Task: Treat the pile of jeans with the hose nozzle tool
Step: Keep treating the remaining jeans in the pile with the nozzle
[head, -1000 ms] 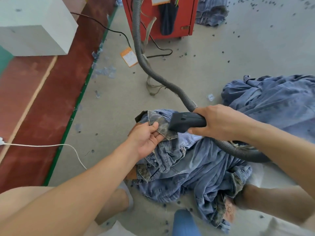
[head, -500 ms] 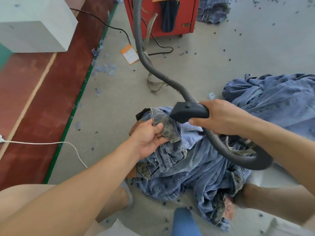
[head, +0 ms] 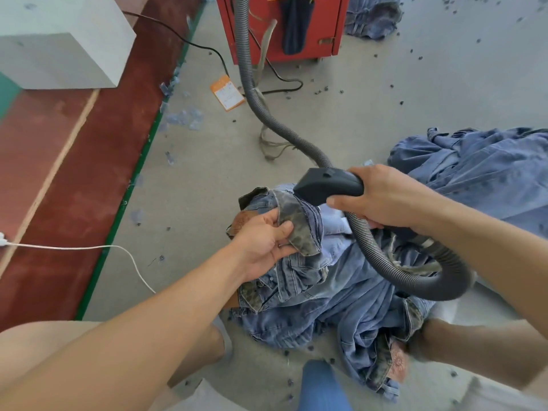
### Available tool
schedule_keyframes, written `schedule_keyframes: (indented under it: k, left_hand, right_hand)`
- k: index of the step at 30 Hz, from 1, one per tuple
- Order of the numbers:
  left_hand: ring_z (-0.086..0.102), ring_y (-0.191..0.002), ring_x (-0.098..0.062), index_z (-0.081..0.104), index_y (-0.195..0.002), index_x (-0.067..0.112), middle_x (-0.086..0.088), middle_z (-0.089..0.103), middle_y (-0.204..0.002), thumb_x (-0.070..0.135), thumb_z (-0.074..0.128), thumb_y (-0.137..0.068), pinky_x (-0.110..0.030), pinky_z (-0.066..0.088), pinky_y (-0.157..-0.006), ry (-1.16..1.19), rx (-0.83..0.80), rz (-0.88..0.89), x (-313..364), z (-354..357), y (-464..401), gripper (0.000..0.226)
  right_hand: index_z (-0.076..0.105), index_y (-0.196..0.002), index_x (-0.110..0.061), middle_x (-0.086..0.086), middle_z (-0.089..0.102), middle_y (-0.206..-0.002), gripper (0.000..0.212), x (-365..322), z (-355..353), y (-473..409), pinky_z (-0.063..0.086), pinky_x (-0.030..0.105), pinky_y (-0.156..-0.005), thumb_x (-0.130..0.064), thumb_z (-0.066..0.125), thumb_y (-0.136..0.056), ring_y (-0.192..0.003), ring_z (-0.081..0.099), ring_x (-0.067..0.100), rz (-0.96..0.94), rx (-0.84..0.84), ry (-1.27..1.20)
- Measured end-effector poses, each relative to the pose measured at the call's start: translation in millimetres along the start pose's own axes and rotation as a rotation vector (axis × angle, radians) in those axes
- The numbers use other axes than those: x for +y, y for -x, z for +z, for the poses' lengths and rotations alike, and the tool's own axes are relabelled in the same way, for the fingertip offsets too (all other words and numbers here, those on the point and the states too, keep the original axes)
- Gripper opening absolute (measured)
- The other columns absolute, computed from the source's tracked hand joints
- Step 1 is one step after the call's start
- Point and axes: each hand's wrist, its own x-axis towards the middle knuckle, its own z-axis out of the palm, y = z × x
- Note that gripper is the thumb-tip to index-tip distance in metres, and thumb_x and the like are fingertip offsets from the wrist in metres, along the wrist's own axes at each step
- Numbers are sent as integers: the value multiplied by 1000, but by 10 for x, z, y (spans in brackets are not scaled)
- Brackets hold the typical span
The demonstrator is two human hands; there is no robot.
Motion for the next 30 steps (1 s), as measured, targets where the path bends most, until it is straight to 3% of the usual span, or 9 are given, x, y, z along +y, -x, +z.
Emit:
schedule_keyframes:
  k: [3,6,11,14,21,23,26,28,30]
  left_hand:
    - [72,-105,-28,62,-128,5,-19,72,-120,-10,41,-104,-39,64,-84,36,24,27,28,21,-23,35]
    - [74,-99,-25,62,-128,4,-16,75,-114,-11,41,-103,-38,64,-82,44,9,39,52,13,-19,36]
    - [75,-97,-23,69,-112,9,-13,76,-106,-11,43,-103,-37,64,-83,-44,-47,5,-85,41,49,34]
    - [75,-98,-24,70,-112,10,-11,78,-104,-12,44,-102,-38,64,-84,-73,-50,13,-102,56,58,36]
    - [76,-92,-20,68,-119,12,-8,78,-102,-16,44,-100,-33,63,-74,9,-60,14,-61,14,45,42]
    - [75,-94,-20,66,-123,14,-8,77,-105,-18,44,-98,-33,62,-74,-29,-51,-8,-88,1,35,46]
    - [74,-97,-20,60,-136,20,-4,78,-103,-22,45,-94,-34,60,-78,-176,-44,-29,-134,-6,34,61]
    - [74,-102,-19,59,-138,25,-2,79,-108,-26,43,-92,-38,59,-88,-254,-51,-35,-151,12,33,70]
    - [74,-104,-19,61,-136,26,-2,79,-109,-28,42,-90,-46,53,-100,-298,-24,-27,-143,25,26,73]
  right_hand:
    - [65,-88,-31,1,69,-57,20,8,-218,36,44,18,-41,-48,75,-88,-40,58,12,13,-132,22]
    - [67,-88,-27,5,71,-62,21,-20,-256,86,47,18,-45,-46,76,-88,-45,61,15,24,-284,59]
    - [67,-92,-23,-5,63,-50,19,-52,4,14,45,20,-42,-40,75,-92,-39,55,10,17,-118,-50]
    - [67,-90,-26,0,66,-55,18,-38,-118,-22,49,24,-42,-42,76,-90,-42,58,14,56,-40,-78]
    - [71,-86,-32,4,67,-61,14,-27,-354,73,54,27,-53,-43,78,-88,-47,58,17,95,-403,-60]
    - [71,-90,-26,1,66,-59,18,-42,-227,41,55,30,-56,-43,78,-89,-48,58,16,86,-359,-62]
    - [68,-94,-23,-2,64,-53,20,-55,-109,-30,50,25,-47,-41,77,-91,-43,57,12,72,-174,-66]
    - [68,-93,-23,0,64,-55,19,-35,-179,-47,49,24,-44,-40,77,-90,-43,56,14,110,-112,-126]
    - [69,-88,-26,5,66,-59,18,1,-344,-36,51,26,-47,-42,78,-89,-46,57,18,122,-161,-140]
